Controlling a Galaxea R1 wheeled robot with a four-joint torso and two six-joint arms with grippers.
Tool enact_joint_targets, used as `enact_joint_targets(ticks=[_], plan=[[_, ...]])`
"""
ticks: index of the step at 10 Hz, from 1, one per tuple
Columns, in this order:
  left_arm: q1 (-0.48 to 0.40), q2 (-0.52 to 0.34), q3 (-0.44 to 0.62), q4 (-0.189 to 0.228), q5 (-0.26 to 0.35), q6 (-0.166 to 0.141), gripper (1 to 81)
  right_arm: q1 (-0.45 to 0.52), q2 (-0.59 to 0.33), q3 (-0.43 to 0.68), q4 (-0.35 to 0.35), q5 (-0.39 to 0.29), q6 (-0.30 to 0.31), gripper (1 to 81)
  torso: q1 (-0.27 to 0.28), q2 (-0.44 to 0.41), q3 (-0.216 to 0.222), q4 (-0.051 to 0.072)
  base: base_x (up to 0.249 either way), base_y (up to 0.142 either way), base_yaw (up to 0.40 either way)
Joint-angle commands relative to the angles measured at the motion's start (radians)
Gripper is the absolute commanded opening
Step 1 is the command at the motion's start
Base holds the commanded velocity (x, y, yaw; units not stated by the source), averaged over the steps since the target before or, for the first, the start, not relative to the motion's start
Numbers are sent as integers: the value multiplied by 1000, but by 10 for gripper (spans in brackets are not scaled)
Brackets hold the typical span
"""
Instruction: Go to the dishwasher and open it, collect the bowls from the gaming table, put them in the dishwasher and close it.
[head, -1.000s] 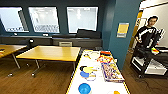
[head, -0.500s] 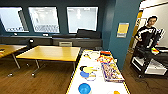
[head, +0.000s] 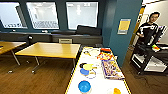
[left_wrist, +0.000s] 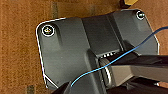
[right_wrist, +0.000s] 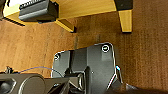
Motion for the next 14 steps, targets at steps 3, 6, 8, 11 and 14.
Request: enact_joint_targets(ticks=[3, 6, 8, 11, 14], plan=[[-39, -1, -1, -10, 50, -6, 811, 355, -251, 199, 118, -140, 10, 811, 0, 0, -123, 0, 0, 0, 0], [-39, -4, -1, -11, 50, -12, 811, 576, -308, 235, 175, -315, 10, 811, 1, 1, -208, 0, 0, 0, 0], [-39, -2, -1, -11, 47, -14, 811, 683, -316, 238, 198, -419, 16, 811, 1, 2, -193, 0, 0, 0, 0], [-39, -2, -1, -11, 47, -14, 811, 849, -314, 179, 221, -539, 91, 811, 2, 2, -226, 0, 0, 0, 0], [-41, -4, -1, -10, 47, -14, 811, 1038, -246, 91, 216, -709, 206, 811, 2, 3, -224, 0, 0, 0, 0]])
